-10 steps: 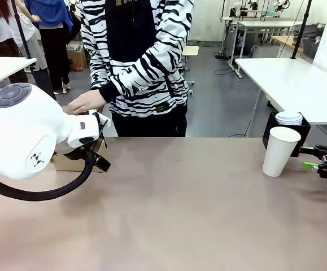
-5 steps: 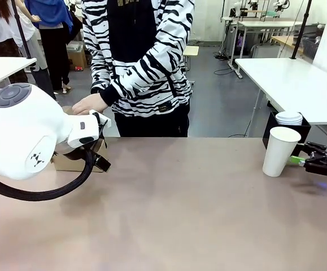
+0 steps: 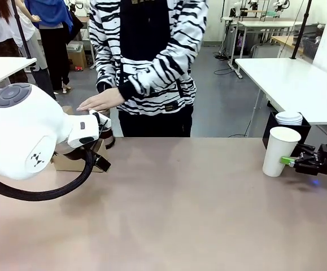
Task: Pour a drink into a cup and package it in a carrier.
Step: Pick up the 600 ml Paper Cup and place it in the middle top area of the table.
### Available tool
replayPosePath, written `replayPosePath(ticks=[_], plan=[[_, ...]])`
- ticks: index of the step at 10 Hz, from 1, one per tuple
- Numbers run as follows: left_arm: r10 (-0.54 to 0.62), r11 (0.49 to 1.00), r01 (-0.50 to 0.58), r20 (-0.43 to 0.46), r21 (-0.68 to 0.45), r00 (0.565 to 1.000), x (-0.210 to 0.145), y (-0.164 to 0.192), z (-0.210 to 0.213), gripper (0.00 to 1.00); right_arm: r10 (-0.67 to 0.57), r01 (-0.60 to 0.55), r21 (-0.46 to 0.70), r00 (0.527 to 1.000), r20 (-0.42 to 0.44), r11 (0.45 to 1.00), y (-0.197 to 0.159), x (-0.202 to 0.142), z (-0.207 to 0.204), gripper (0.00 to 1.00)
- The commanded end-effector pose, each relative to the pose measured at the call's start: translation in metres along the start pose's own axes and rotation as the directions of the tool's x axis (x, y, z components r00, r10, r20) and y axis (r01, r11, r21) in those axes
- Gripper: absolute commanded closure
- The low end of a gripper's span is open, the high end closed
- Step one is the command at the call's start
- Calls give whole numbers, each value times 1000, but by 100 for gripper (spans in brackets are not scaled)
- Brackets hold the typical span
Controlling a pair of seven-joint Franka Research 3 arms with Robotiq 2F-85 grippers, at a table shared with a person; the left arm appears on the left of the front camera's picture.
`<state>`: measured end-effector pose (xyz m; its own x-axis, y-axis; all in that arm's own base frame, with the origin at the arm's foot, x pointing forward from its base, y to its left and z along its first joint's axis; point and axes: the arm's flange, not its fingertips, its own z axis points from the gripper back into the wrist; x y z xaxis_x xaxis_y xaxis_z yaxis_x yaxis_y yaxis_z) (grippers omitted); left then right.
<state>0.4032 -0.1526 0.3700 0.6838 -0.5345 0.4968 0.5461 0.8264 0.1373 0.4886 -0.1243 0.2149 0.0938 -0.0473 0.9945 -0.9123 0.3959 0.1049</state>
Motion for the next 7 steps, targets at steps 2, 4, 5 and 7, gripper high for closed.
replayPosePath(ticks=[2,4,5,7], plan=[[2,1000,-2,1,-1,1000,0,1,0,0,-10,10,-8,1000,-2,1000,-15,-1,-20,0],[2,1000,-2,1,-1,1000,0,1,0,0,-16,16,8,1000,-6,1000,-19,-3,-29,0],[2,1000,-2,1,-1,1000,0,1,0,0,-22,22,17,1000,6,1000,-20,-1,-34,0],[2,1000,-2,1,-1,1000,0,1,0,0,-29,28,34,1000,9,999,-21,-1,-39,0]])
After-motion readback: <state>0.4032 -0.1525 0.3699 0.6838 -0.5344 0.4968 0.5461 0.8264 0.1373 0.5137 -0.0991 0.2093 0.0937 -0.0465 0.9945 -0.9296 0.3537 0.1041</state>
